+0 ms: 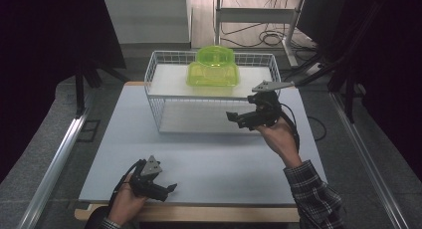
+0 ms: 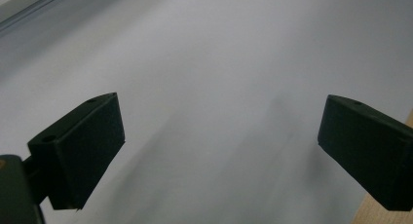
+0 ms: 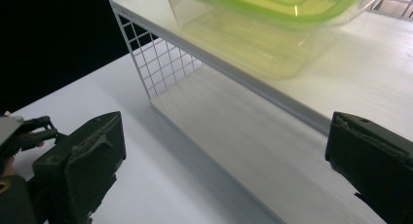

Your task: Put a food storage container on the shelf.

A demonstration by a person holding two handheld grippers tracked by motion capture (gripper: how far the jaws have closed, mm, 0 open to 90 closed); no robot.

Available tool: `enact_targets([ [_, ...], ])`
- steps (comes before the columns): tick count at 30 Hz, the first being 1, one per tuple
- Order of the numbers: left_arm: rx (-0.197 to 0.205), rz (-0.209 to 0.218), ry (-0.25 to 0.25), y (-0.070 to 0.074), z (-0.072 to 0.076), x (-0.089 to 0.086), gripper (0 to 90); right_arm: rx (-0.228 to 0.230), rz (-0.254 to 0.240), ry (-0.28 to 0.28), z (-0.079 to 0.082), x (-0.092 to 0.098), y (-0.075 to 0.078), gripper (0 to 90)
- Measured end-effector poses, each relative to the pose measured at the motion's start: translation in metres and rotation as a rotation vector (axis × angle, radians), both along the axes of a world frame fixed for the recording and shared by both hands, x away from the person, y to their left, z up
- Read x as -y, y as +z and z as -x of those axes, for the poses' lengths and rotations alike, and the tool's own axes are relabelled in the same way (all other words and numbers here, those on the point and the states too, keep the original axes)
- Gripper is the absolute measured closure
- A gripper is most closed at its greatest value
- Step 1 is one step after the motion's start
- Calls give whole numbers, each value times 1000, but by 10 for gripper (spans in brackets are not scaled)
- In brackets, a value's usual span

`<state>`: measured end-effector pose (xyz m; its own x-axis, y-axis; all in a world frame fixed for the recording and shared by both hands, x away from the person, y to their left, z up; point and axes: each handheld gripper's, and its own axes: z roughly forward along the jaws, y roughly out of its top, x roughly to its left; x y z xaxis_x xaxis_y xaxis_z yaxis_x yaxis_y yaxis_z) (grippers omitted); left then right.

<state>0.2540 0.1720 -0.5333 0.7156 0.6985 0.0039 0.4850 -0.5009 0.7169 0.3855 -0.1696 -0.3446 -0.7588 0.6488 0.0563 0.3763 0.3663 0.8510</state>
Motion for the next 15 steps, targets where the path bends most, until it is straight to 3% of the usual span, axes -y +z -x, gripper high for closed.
enact_targets([
  [15,0,4,2,0,0,-1,34,-17,43,15,10,5,-33,7],
])
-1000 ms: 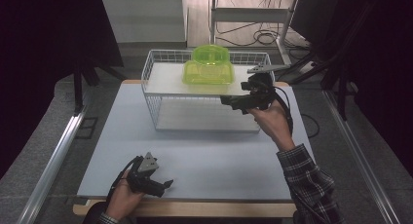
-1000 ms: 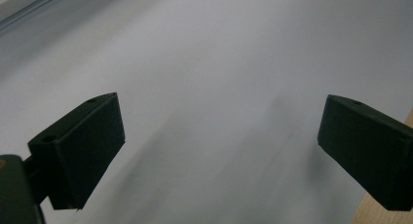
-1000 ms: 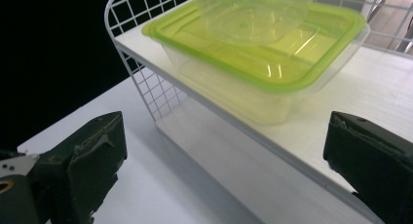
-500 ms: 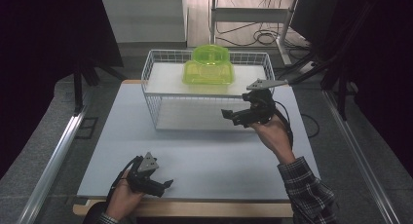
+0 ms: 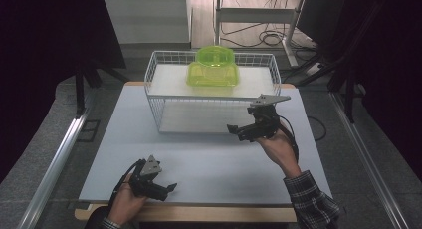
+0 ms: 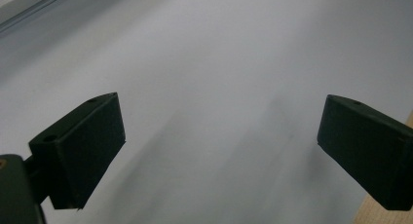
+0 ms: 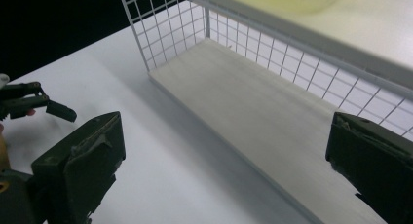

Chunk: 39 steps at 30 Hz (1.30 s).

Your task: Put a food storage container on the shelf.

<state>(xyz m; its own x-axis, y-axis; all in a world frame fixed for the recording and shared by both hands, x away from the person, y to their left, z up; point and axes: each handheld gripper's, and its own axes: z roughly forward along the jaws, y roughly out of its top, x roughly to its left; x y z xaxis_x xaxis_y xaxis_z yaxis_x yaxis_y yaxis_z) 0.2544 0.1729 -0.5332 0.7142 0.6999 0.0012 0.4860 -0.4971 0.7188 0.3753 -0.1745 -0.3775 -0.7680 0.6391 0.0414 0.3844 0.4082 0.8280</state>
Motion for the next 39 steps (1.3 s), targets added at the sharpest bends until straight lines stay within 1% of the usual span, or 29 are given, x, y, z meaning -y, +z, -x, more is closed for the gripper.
enact_targets([
  [1,0,-3,1,0,0,0,35,-3,1,0,1,1,-5,7],
  [5,-2,-8,0,0,0,1,36,-12,5,-3,5,4,-16,7],
  [7,-2,-8,0,0,0,1,36,-14,5,-3,6,5,-17,7],
  [8,-2,-10,0,0,0,1,35,-13,9,-7,8,7,-22,7],
  [11,-2,-15,1,-1,0,1,35,-9,12,-14,11,11,-26,7],
  [15,-5,-17,0,-1,0,1,35,-10,6,-22,14,14,-30,7],
  [17,-5,-22,2,-1,0,2,35,-11,0,-29,17,18,-35,7],
  [20,-4,-27,-1,-1,0,2,35,-18,-11,-38,19,22,-40,7],
  [21,-4,-27,-1,-1,0,2,35,-26,-7,-39,20,23,-42,7],
  [23,-3,-27,0,-1,0,2,35,-26,-3,-49,21,26,-45,8],
  [26,-1,-25,0,-1,0,1,35,-37,-18,-61,24,30,-50,8],
  [30,-1,-19,2,0,0,1,35,-41,-14,-73,29,35,-57,8],
  [33,0,-15,2,0,1,1,35,-35,-7,-86,32,39,-61,8],
  [39,0,-21,-2,0,1,1,35,-41,7,-112,37,48,-71,8],
])
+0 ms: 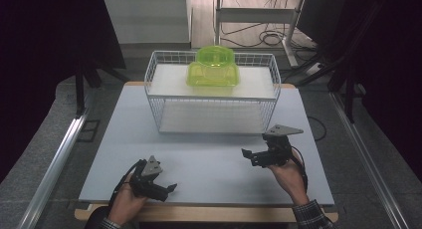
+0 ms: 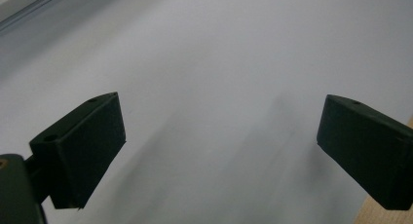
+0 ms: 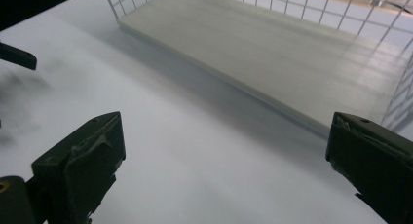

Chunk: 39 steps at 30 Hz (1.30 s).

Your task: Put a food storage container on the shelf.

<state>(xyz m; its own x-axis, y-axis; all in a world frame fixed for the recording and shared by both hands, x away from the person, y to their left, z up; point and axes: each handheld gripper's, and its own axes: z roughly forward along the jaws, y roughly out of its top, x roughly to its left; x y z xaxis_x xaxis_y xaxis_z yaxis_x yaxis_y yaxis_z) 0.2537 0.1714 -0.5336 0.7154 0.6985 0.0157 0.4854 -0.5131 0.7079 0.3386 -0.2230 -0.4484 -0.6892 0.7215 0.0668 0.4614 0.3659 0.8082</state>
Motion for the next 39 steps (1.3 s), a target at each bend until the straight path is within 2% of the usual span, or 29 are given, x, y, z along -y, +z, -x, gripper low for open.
enact_targets([
  [15,0,2,-1,0,0,1,35,-42,31,-28,15,18,-28,3],
  [39,5,-4,-5,-1,0,2,34,-105,82,-20,27,18,-59,2],
])
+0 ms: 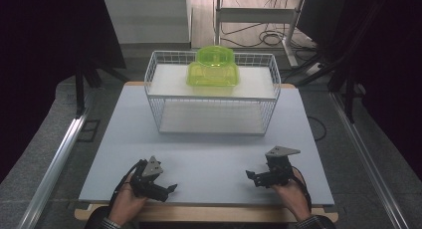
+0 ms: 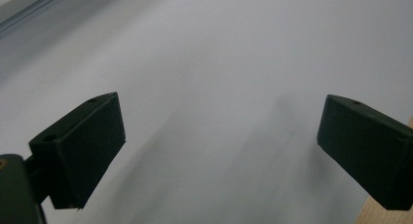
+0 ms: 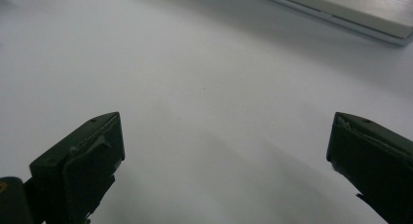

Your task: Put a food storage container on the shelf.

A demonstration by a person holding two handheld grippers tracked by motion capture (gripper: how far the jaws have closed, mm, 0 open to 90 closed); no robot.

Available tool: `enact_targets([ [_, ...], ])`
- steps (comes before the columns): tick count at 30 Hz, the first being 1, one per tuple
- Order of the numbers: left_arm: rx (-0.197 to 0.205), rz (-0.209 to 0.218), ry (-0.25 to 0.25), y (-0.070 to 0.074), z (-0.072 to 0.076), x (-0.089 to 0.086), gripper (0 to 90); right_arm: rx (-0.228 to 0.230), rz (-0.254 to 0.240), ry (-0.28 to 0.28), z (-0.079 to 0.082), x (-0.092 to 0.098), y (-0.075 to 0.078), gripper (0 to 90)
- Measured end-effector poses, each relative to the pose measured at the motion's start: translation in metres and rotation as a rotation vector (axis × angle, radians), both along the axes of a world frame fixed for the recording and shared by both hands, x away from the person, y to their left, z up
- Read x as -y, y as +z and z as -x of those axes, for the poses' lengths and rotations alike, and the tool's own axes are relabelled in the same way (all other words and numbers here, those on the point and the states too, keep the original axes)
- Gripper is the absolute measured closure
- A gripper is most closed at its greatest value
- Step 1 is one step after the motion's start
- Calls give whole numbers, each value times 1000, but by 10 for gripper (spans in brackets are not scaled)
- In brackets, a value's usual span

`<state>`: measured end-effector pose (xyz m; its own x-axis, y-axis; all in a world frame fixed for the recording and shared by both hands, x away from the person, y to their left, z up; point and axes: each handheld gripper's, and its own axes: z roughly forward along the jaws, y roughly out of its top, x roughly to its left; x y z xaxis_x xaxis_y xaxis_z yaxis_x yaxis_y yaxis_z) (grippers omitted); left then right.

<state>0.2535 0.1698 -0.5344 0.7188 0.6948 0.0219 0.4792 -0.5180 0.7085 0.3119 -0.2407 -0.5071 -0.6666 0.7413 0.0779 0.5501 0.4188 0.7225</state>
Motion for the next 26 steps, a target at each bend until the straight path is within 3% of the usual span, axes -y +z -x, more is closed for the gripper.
enact_targets([
  [21,-5,-9,-8,-1,0,2,33,-61,64,29,9,-7,-19,0],
  [26,-2,-6,-7,-1,0,2,33,-49,75,34,9,-8,-20,0],
])
